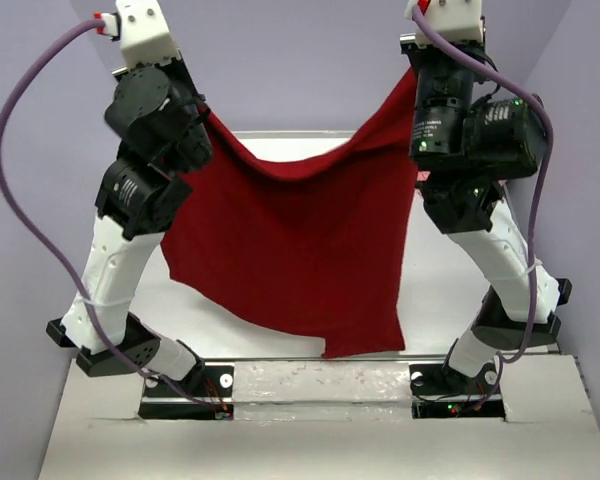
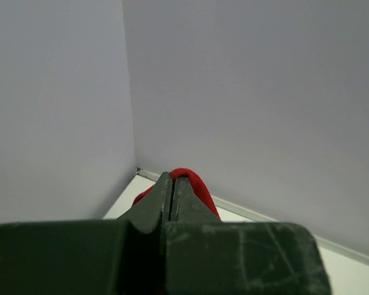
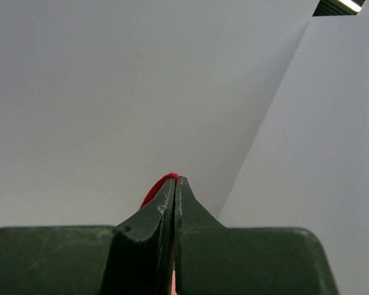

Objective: Fold and stack the t-shirts
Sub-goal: Flatten the tshirt out

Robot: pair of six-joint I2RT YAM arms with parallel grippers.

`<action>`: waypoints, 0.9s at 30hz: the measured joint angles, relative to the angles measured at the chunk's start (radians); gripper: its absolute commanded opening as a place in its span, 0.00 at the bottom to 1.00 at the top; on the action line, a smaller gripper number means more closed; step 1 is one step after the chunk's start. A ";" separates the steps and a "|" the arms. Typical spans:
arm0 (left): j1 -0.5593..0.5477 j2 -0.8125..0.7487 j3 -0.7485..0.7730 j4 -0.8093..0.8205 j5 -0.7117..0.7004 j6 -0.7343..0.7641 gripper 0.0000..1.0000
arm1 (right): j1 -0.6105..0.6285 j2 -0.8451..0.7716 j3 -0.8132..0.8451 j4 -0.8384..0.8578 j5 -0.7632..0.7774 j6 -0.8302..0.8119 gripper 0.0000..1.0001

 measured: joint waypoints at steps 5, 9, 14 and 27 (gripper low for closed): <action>0.318 0.071 -0.119 -0.100 0.310 -0.184 0.00 | -0.218 0.010 0.007 -0.201 -0.100 0.210 0.00; 0.448 0.228 -0.058 -0.147 0.440 -0.233 0.00 | -0.449 0.071 0.080 -0.382 -0.221 0.415 0.00; 0.531 0.457 0.211 -0.203 0.569 -0.252 0.00 | -0.640 0.222 0.203 -0.535 -0.397 0.626 0.00; 0.434 0.227 0.109 -0.202 0.545 -0.230 0.00 | -0.586 0.040 -0.077 -0.705 -0.448 0.716 0.00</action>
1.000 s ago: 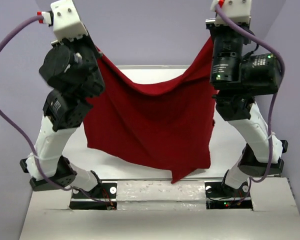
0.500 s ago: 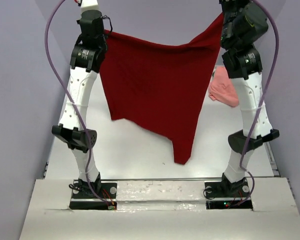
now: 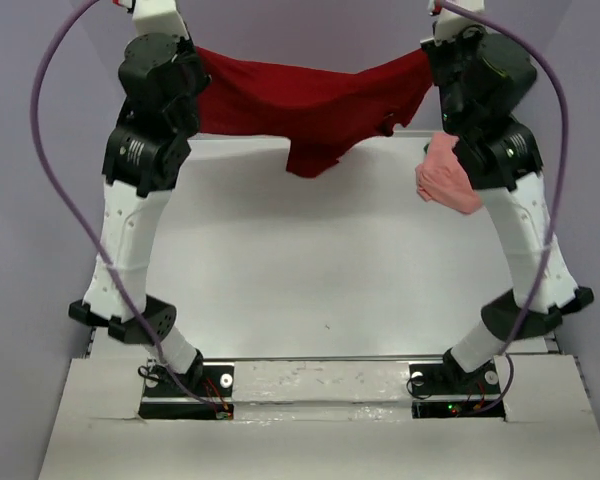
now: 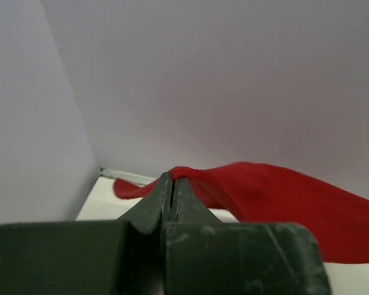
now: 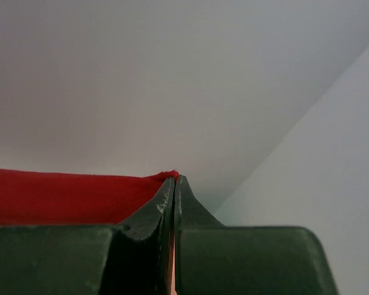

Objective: Fold and stack the t-shirts
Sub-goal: Flatten the tshirt out

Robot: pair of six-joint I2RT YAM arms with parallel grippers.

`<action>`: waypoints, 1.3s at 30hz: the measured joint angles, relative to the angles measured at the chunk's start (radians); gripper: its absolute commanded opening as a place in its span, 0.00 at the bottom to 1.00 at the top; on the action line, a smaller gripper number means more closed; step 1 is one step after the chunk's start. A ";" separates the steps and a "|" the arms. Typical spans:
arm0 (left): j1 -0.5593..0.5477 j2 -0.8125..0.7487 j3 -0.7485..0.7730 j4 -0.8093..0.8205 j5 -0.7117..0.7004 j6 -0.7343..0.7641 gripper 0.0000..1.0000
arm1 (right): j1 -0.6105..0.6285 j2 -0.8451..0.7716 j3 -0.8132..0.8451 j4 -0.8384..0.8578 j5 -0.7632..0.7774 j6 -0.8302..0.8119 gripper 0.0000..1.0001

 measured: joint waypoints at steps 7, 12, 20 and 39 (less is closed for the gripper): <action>-0.294 -0.323 -0.144 0.034 -0.192 0.018 0.00 | 0.387 -0.381 -0.192 0.272 0.220 -0.244 0.00; -0.514 -0.470 -0.265 0.043 -0.383 0.027 0.00 | 0.534 -0.528 -0.321 0.573 0.410 -0.482 0.00; -0.737 -0.470 -0.354 0.132 -0.654 0.136 0.00 | 0.611 -0.450 -0.350 0.791 0.528 -0.687 0.00; 0.008 -0.217 -0.773 0.128 -0.107 -0.148 0.00 | 0.055 -0.126 -0.323 0.137 0.199 0.014 0.00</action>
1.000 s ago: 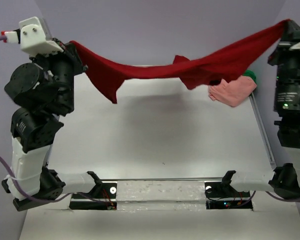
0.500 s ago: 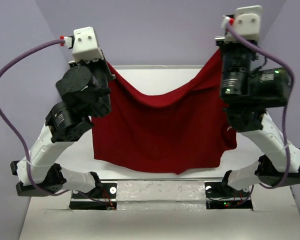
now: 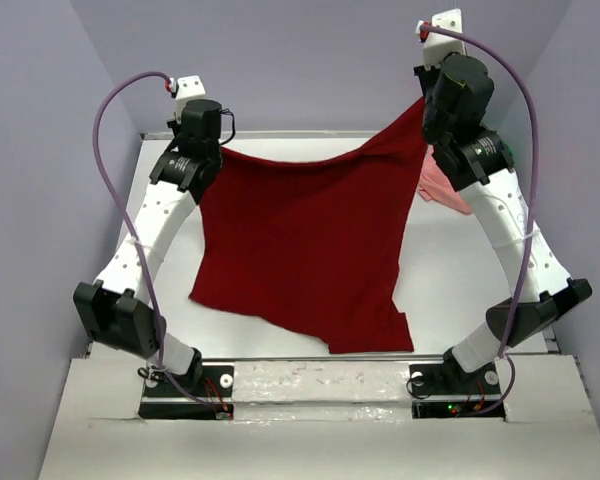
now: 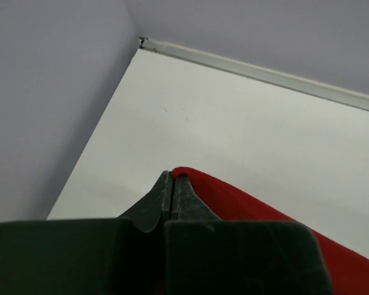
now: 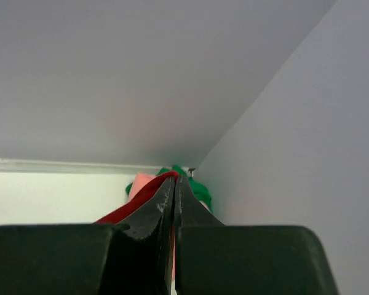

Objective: Fold and stack the t-shirts
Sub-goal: Flatten the tshirt out

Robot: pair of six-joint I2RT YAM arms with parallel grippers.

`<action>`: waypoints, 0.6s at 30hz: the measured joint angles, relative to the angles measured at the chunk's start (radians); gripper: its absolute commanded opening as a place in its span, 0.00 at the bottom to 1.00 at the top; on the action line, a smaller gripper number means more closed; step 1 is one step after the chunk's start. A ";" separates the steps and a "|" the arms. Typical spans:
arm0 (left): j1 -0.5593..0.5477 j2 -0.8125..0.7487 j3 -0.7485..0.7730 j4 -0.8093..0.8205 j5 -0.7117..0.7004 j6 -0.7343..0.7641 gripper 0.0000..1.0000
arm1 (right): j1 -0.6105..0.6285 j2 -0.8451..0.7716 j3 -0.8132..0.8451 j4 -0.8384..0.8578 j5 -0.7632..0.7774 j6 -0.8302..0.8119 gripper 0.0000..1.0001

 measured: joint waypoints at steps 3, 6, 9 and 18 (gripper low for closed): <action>0.071 0.081 -0.011 0.010 0.054 -0.028 0.00 | -0.105 0.015 -0.070 -0.048 -0.098 0.111 0.00; 0.117 0.138 -0.011 0.024 0.085 -0.046 0.00 | -0.171 0.060 -0.128 -0.077 -0.178 0.185 0.00; 0.151 0.188 -0.008 0.045 0.105 -0.060 0.00 | -0.197 0.121 -0.163 -0.096 -0.251 0.234 0.00; 0.170 0.358 0.029 0.107 0.147 -0.074 0.00 | -0.238 0.246 -0.235 -0.134 -0.383 0.307 0.00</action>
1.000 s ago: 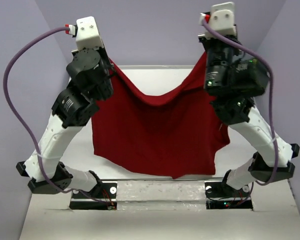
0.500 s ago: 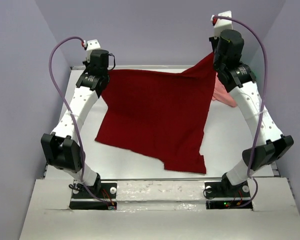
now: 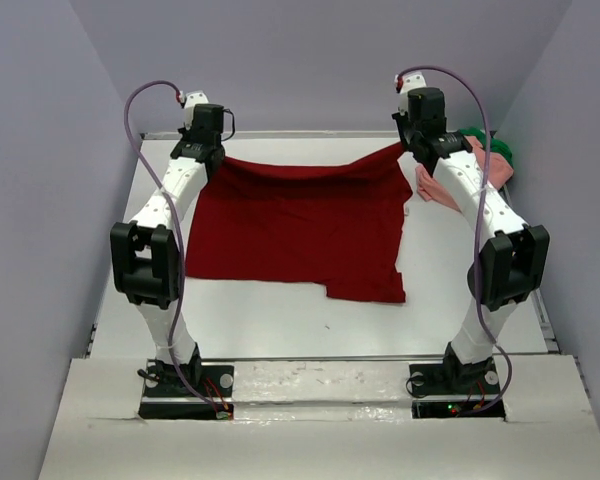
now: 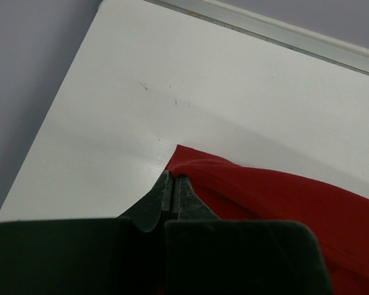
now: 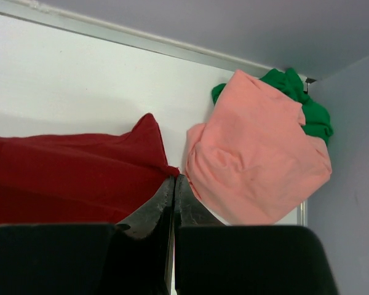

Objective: Fold and stack the t-shirts
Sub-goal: Flatten the tshirt out

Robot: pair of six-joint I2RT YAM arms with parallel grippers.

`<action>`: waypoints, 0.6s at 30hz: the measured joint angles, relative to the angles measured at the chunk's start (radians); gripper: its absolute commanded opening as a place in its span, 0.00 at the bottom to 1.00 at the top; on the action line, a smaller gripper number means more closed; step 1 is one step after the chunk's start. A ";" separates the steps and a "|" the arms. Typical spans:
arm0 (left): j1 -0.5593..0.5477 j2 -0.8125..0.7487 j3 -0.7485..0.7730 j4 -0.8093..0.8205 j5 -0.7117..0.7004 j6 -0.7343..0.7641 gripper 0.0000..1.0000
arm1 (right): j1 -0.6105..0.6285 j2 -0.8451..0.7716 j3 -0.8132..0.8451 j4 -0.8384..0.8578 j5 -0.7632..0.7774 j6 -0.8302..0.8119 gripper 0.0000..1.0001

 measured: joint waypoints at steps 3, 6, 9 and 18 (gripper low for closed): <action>-0.001 0.036 0.005 0.015 0.015 -0.002 0.00 | -0.013 -0.002 0.000 0.006 -0.015 0.011 0.00; -0.001 0.058 0.005 0.019 0.016 -0.002 0.00 | -0.026 -0.002 0.000 0.005 -0.031 0.019 0.00; 0.000 0.061 0.005 0.021 0.005 -0.002 0.00 | -0.034 -0.002 0.000 0.006 -0.040 0.023 0.00; 0.006 0.069 0.011 0.016 -0.024 -0.023 0.00 | -0.046 -0.001 -0.048 0.019 -0.063 0.052 0.00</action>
